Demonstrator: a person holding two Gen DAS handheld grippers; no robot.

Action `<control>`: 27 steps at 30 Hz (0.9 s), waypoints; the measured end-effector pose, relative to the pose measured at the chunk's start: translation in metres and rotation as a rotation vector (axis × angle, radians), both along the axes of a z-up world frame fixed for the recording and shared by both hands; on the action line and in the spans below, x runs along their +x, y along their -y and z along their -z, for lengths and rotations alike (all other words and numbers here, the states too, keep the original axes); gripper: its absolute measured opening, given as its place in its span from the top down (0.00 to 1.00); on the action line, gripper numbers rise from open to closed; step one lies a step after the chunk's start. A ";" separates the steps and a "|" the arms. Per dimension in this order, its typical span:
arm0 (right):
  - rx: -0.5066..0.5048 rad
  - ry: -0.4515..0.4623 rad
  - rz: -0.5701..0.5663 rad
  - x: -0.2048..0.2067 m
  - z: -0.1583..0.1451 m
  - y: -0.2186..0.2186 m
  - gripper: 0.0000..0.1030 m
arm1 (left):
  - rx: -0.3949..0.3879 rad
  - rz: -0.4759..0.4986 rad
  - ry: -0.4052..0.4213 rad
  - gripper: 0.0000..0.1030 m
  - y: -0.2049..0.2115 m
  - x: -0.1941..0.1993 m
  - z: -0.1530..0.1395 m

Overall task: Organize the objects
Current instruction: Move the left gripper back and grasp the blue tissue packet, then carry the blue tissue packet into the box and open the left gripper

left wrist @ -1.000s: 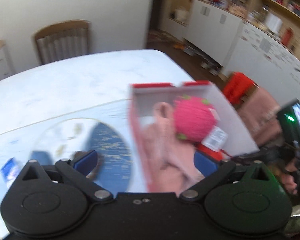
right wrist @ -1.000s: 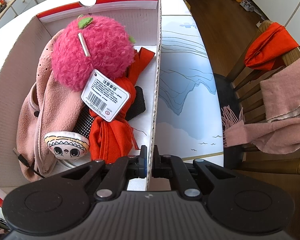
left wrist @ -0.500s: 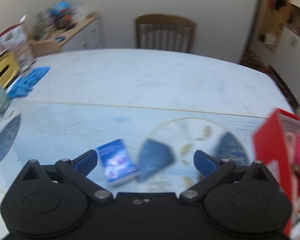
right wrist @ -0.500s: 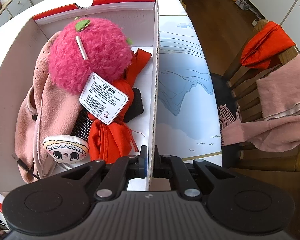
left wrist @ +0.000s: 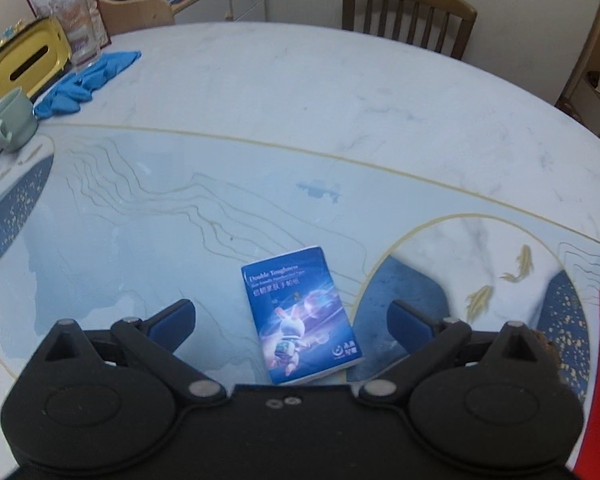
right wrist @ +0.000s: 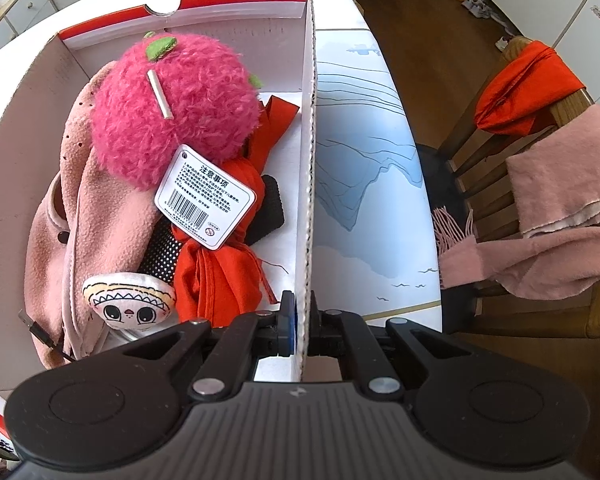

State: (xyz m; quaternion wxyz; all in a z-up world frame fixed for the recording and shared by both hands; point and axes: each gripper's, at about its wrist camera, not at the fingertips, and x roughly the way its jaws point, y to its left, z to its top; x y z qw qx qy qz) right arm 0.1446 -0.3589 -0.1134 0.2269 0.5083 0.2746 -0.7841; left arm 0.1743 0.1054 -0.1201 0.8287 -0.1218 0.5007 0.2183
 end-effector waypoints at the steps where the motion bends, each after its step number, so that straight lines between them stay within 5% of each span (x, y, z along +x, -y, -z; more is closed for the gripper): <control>1: 0.001 0.000 0.002 0.000 0.000 0.000 0.97 | -0.008 -0.010 -0.010 0.02 -0.002 0.002 0.004; 11: 0.008 -0.001 0.015 0.001 -0.001 0.002 0.97 | -0.056 -0.057 -0.037 0.23 -0.012 0.003 0.017; 17: 0.009 -0.001 0.024 0.001 -0.001 0.001 0.97 | -0.060 -0.034 -0.013 0.51 -0.008 0.002 0.012; 27: 0.005 -0.002 0.035 0.001 0.000 0.001 0.97 | -0.071 0.030 0.025 0.53 0.008 -0.017 -0.013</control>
